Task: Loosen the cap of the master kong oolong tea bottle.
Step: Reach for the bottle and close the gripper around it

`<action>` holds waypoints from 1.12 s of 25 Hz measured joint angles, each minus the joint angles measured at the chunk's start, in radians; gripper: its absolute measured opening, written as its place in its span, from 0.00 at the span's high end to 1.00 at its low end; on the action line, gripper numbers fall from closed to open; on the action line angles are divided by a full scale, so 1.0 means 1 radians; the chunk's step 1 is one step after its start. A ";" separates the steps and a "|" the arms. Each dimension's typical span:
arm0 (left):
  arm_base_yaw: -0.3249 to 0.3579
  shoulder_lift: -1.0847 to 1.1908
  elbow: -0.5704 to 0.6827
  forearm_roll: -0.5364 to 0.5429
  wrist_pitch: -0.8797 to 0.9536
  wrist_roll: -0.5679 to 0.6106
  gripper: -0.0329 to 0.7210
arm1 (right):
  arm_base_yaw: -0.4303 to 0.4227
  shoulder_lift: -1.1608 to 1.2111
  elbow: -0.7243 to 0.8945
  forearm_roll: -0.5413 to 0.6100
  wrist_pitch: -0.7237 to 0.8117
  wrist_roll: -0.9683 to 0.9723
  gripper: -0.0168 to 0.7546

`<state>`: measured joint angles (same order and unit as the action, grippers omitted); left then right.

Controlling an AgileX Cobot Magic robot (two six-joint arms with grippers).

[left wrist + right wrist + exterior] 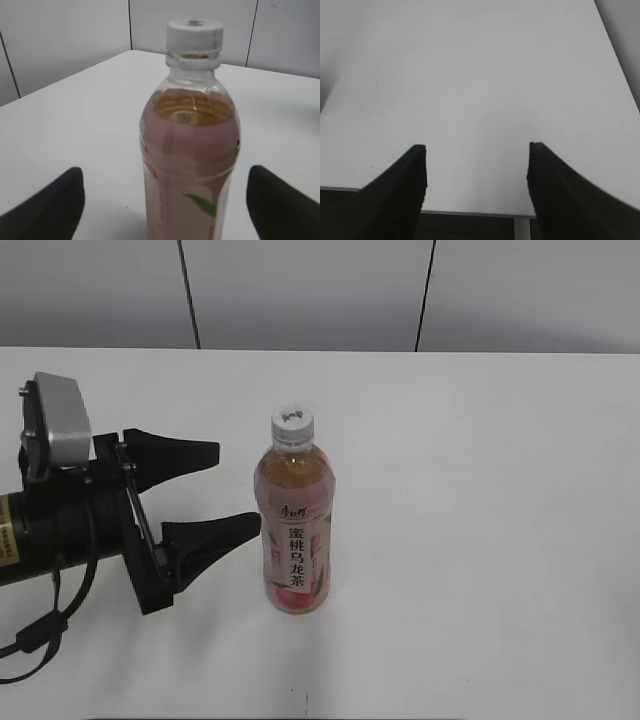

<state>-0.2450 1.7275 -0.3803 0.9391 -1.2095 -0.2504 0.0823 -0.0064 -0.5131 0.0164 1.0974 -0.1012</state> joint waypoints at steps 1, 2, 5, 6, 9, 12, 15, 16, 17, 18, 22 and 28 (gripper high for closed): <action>-0.001 0.003 -0.006 -0.004 0.000 0.000 0.18 | 0.000 0.000 0.000 0.000 0.000 0.000 0.35; -0.002 0.007 -0.015 -0.007 0.000 0.000 0.18 | 0.000 0.000 0.000 0.000 0.000 0.000 0.35; -0.002 0.036 -0.038 -0.009 0.000 -0.001 0.18 | 0.000 0.000 0.000 0.000 0.000 0.000 0.35; -0.002 0.048 -0.045 -0.007 0.000 -0.001 0.18 | 0.000 0.000 0.000 0.000 0.000 0.000 0.35; -0.005 0.079 -0.064 0.003 0.000 -0.012 0.18 | 0.000 0.000 0.000 0.000 0.000 0.000 0.35; -0.029 0.092 -0.080 0.005 0.001 -0.015 0.18 | 0.000 0.000 0.000 0.000 0.000 0.000 0.35; -0.070 0.092 -0.096 0.000 0.000 -0.015 0.18 | 0.000 0.000 0.000 0.000 0.000 0.000 0.35; -0.084 0.092 -0.100 -0.012 0.000 -0.015 0.18 | 0.000 0.000 0.000 0.000 0.000 0.000 0.35; -0.093 0.092 -0.105 -0.021 0.000 -0.015 0.18 | 0.000 0.000 0.000 0.000 0.000 0.000 0.35; -0.101 0.092 -0.110 -0.034 0.000 -0.015 0.18 | 0.000 0.000 0.000 0.000 0.000 0.000 0.35; -0.120 0.124 -0.135 -0.058 0.000 -0.015 0.18 | 0.000 0.000 0.000 0.000 0.000 0.000 0.35; -0.164 0.198 -0.179 -0.088 0.000 -0.016 0.18 | 0.000 0.000 0.000 0.000 0.000 0.000 0.35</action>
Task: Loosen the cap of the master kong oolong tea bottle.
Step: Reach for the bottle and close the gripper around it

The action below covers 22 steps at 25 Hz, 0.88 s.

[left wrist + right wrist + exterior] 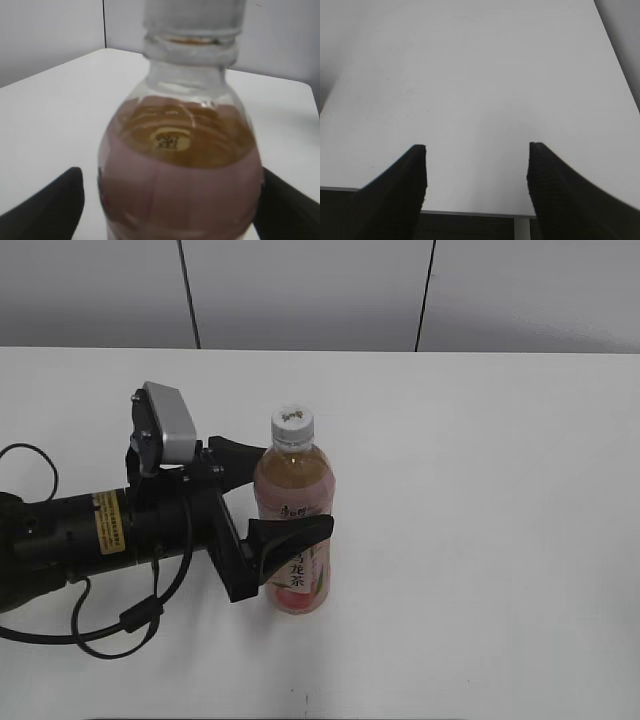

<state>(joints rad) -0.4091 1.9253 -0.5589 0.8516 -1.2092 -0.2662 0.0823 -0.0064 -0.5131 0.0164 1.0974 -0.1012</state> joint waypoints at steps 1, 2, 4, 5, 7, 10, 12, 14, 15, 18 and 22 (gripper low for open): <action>-0.005 0.004 -0.006 -0.011 0.000 0.000 0.18 | 0.000 0.000 0.000 0.000 0.000 0.000 0.35; -0.009 0.008 -0.010 -0.021 0.000 0.000 0.18 | 0.000 0.000 0.000 0.000 0.000 0.000 0.35; -0.015 0.010 -0.023 -0.030 0.000 0.000 0.18 | 0.000 0.000 0.000 0.000 0.000 0.000 0.35; -0.019 0.010 -0.027 -0.032 0.000 0.000 0.18 | 0.000 0.000 0.000 0.000 0.000 0.000 0.35; -0.027 0.010 -0.036 -0.036 0.000 0.000 0.18 | 0.000 0.000 0.000 0.000 0.000 0.000 0.35; -0.036 0.010 -0.037 -0.041 0.000 0.000 0.18 | 0.000 0.000 0.000 0.000 0.000 0.000 0.35; -0.036 0.010 -0.037 -0.042 0.000 0.000 0.19 | 0.000 0.000 0.000 0.000 0.000 0.000 0.35; -0.036 0.010 -0.037 -0.046 0.000 0.000 0.24 | 0.000 0.000 0.000 0.000 0.000 0.000 0.35; -0.036 0.010 -0.037 -0.046 -0.001 -0.001 0.28 | 0.000 0.000 0.000 0.000 0.000 0.000 0.35; -0.038 0.010 -0.037 -0.043 -0.002 -0.003 0.37 | 0.000 0.000 0.000 0.000 0.000 0.000 0.35; -0.038 0.010 -0.037 -0.043 -0.002 -0.003 0.37 | 0.000 0.000 0.000 0.000 0.000 0.000 0.35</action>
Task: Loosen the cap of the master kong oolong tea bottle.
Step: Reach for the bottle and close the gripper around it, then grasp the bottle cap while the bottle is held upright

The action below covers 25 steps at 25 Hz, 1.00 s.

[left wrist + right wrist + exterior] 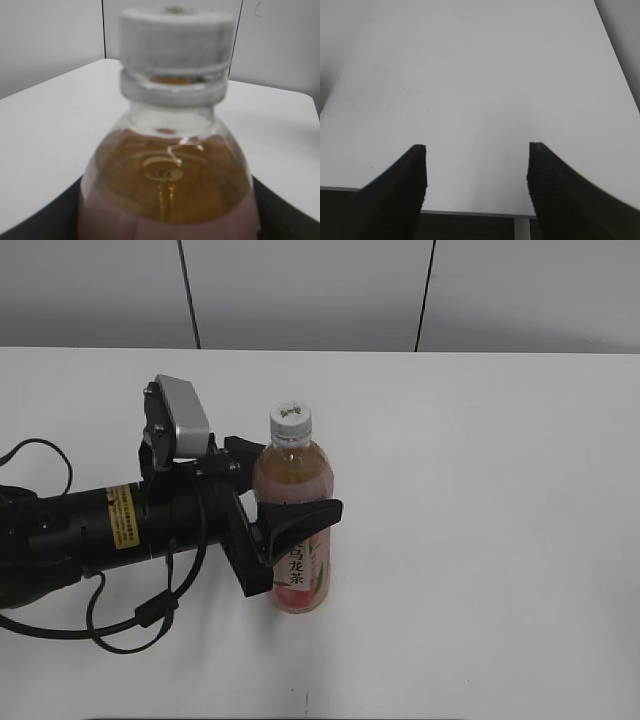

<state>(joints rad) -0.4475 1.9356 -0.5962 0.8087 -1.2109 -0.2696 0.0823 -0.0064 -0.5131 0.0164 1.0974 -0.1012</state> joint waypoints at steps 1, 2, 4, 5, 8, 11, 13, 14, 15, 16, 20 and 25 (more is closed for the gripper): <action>0.000 0.000 0.000 0.000 0.000 0.000 0.37 | 0.000 0.000 0.000 0.000 0.000 0.000 0.35; 0.000 0.000 0.000 0.000 0.000 0.000 0.37 | 0.000 0.000 0.000 0.000 0.000 0.000 0.35; 0.000 0.000 0.000 0.000 0.000 0.000 0.37 | 0.000 0.000 0.000 0.000 0.000 0.000 0.35; 0.000 0.000 0.000 0.000 0.000 0.000 0.37 | 0.000 0.000 0.000 0.000 0.000 0.000 0.35; 0.000 0.000 0.000 0.000 0.000 0.000 0.37 | 0.000 0.000 0.000 0.000 0.000 0.000 0.35; 0.000 0.000 0.000 0.000 0.000 0.000 0.37 | 0.000 0.000 0.000 0.000 0.000 0.000 0.35; 0.000 0.000 0.000 0.000 0.000 0.000 0.37 | 0.000 0.000 0.000 0.000 0.000 0.000 0.35; 0.000 0.000 0.000 0.000 0.000 0.000 0.37 | 0.000 0.000 0.000 0.000 0.000 0.000 0.35; 0.000 0.000 0.000 0.000 0.000 0.000 0.37 | 0.000 0.000 0.000 0.000 0.000 0.000 0.35; 0.000 0.000 0.000 0.000 0.000 0.000 0.37 | 0.000 0.000 0.000 0.000 0.000 0.000 0.35; 0.000 0.000 0.000 0.003 0.000 0.000 0.37 | 0.000 0.000 0.000 0.000 0.000 0.000 0.35; 0.000 0.000 0.000 0.005 0.000 0.000 0.37 | 0.000 0.000 0.000 0.000 0.000 0.000 0.35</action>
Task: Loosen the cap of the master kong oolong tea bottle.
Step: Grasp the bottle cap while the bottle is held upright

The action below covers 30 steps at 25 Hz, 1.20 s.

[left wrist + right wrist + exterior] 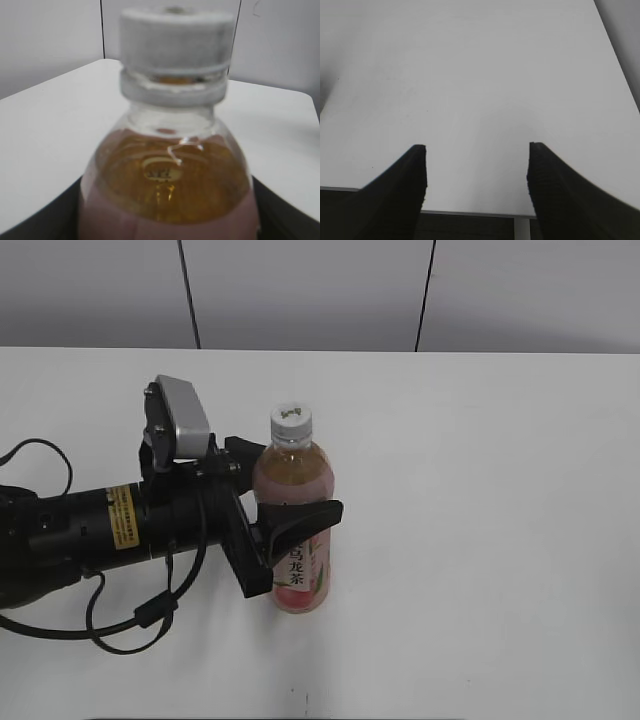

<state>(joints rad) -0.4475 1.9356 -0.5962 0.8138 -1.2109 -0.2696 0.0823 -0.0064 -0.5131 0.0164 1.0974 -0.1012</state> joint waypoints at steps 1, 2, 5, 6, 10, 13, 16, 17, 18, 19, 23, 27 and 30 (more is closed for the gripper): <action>0.000 0.000 0.000 0.000 0.000 0.000 0.37 | 0.000 0.000 0.000 0.000 0.000 0.000 0.35; 0.000 0.000 0.000 0.000 0.000 0.000 0.37 | 0.000 0.000 0.000 0.000 0.000 0.000 0.35; 0.000 0.000 0.000 0.000 0.000 0.000 0.37 | 0.000 0.000 0.000 0.000 0.000 0.000 0.35; 0.000 0.000 0.000 0.000 0.000 0.000 0.37 | 0.000 0.000 0.000 0.000 -0.002 0.000 0.35; 0.000 0.000 0.000 0.000 0.000 0.000 0.37 | 0.000 0.033 -0.019 0.001 -0.029 -0.007 0.35; 0.000 0.000 0.000 0.000 0.000 0.000 0.37 | 0.000 0.151 -0.046 0.010 -0.053 -0.059 0.35; 0.000 0.000 0.000 0.001 0.000 0.000 0.37 | 0.000 0.301 -0.088 0.033 -0.068 -0.147 0.35; 0.000 0.000 0.000 0.001 0.000 0.001 0.37 | 0.000 0.357 -0.103 0.043 -0.074 -0.177 0.35; 0.000 0.000 0.000 0.001 0.000 0.003 0.37 | 0.000 0.413 -0.122 0.048 -0.082 -0.209 0.35; 0.000 0.000 0.000 0.002 0.000 0.004 0.37 | 0.000 0.468 -0.143 0.052 -0.089 -0.232 0.35; 0.000 0.000 0.000 0.009 0.000 0.008 0.37 | 0.000 0.666 -0.243 0.078 -0.129 -0.268 0.35; 0.000 0.000 0.000 0.013 -0.001 0.008 0.37 | 0.000 0.880 -0.375 0.164 -0.169 -0.281 0.35; 0.000 0.000 0.000 0.016 -0.003 0.008 0.37 | 0.000 1.006 -0.486 0.234 -0.171 -0.302 0.35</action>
<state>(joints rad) -0.4475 1.9356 -0.5962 0.8296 -1.2135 -0.2615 0.0823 0.9996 -0.9987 0.2506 0.9265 -0.4033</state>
